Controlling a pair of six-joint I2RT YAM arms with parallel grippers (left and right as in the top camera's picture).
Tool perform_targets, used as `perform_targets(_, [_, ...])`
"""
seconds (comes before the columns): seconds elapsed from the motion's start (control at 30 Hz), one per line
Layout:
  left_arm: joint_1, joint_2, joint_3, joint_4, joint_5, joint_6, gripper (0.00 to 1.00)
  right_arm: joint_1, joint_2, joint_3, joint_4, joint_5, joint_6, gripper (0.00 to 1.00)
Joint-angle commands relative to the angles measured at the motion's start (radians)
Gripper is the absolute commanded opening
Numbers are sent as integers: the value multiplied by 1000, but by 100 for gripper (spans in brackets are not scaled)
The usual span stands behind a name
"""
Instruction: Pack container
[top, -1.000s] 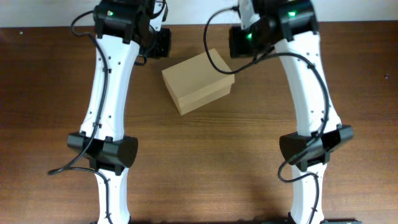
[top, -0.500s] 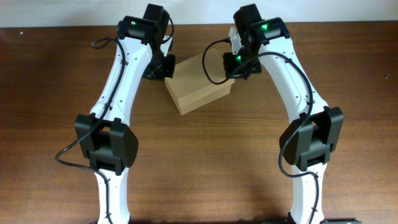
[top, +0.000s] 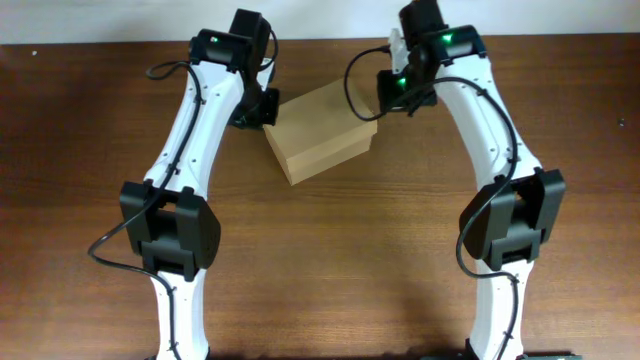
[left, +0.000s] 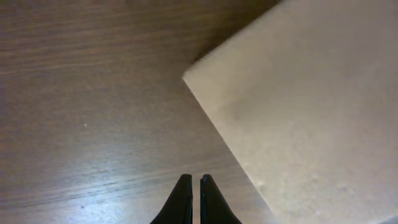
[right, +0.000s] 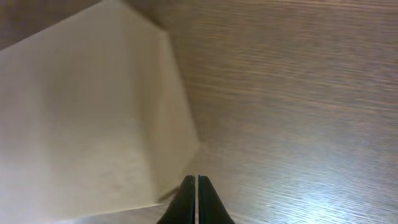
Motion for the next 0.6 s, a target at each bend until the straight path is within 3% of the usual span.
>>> perform_targets(0.0, [14, -24, -10, 14, -15, -12, 6, -14, 35, -5, 1, 18, -11, 5])
perform_targets(0.57, [30, -24, -10, 18, -49, -9, 7, 74, 102, -39, -52, -43, -42, 4])
